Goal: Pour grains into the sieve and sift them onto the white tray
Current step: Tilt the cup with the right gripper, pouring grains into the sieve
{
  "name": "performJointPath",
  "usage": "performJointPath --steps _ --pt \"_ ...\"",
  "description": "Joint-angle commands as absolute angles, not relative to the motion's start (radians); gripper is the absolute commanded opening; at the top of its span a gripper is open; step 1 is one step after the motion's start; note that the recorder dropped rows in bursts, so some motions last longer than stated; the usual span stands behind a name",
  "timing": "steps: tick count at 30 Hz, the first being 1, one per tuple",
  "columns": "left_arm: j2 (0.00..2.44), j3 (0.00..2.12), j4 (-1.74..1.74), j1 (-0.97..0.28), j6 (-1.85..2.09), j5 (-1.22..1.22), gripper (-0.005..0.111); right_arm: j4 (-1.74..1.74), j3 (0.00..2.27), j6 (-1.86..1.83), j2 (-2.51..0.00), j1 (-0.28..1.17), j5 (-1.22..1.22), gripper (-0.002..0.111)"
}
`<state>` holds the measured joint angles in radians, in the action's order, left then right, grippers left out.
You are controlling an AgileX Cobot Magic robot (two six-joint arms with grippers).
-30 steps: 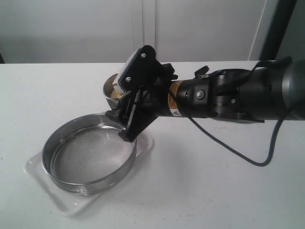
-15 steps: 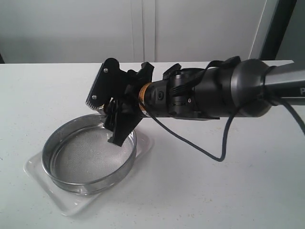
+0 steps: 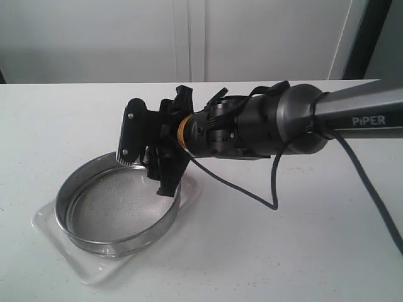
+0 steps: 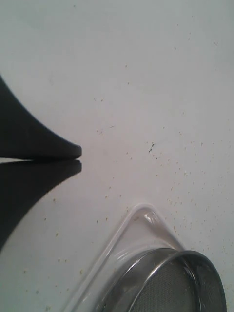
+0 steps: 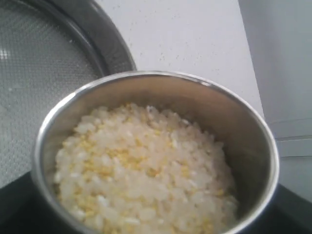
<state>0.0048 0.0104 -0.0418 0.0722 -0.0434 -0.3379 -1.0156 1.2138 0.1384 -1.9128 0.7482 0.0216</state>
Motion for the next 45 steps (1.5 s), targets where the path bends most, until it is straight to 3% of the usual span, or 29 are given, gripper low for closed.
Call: performJointPath --steps 1,45 --pt "0.000 0.000 -0.052 0.067 -0.040 -0.355 0.000 -1.014 1.224 0.047 -1.927 0.749 0.015 0.000" --pt "0.000 0.000 -0.052 0.067 -0.040 -0.355 0.000 -1.028 1.224 -0.367 -1.950 0.749 -0.059 0.000"
